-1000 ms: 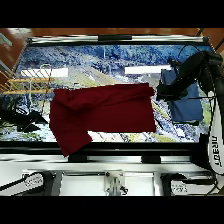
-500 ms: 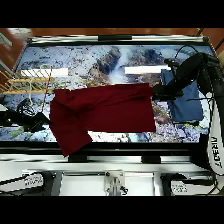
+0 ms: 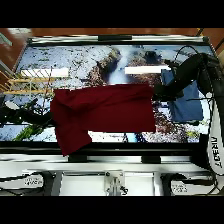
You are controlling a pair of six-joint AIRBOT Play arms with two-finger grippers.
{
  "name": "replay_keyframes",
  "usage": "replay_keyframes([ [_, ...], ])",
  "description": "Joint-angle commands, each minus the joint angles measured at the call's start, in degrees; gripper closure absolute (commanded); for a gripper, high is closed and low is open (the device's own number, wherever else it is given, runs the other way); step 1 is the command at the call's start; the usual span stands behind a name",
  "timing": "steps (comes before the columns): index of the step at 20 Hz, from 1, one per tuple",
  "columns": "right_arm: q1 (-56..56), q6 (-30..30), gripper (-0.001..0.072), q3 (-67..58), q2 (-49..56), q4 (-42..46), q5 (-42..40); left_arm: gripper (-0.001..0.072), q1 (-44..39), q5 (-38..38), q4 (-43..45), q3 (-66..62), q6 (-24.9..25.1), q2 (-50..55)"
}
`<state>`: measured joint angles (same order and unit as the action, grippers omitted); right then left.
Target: Fold the shirts.
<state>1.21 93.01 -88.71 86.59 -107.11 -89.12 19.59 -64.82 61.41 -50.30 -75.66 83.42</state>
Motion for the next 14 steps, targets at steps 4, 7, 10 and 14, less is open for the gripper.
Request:
replay_keyframes([
  [4,-8.3,0.7,0.0205,15.8,-3.1,-0.7,-2.9,0.0667,-1.0,-3.9,0.0,-0.1,3.6,-1.8],
  [7,-13.6,-0.7,0.0120,26.2,-4.5,-5.1,1.9,0.0667,-1.0,-4.7,0.1,-0.1,4.6,-4.4],
  [10,-12.9,-1.2,0.0124,31.7,-4.5,-5.3,8.3,0.0667,-1.0,-4.8,0.0,-0.1,4.5,-6.0],
  [14,-9.8,-1.3,0.0124,35.4,-3.2,-5.6,14.4,0.0667,-1.0,-4.9,0.0,-0.1,4.5,-7.1],
])
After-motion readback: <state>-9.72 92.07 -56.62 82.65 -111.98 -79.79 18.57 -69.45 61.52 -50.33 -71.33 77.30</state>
